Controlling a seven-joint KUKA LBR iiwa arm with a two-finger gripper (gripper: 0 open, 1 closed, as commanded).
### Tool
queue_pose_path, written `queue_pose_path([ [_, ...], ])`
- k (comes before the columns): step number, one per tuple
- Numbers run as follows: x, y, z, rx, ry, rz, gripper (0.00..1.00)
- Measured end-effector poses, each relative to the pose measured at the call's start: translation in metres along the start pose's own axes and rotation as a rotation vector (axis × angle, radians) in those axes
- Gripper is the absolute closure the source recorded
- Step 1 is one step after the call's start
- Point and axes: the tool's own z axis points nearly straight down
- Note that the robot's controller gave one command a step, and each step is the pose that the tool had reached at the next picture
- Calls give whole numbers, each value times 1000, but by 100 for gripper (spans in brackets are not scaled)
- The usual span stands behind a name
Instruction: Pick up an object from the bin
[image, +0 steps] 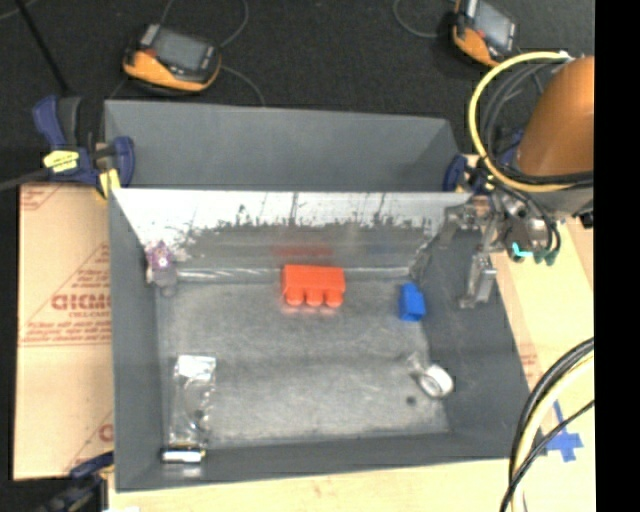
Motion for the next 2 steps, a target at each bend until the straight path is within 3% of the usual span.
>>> queue_pose_path([
  [1,8,-1,122,-3,0,88,0],
  [2,-33,8,162,-3,-5,116,0],
])
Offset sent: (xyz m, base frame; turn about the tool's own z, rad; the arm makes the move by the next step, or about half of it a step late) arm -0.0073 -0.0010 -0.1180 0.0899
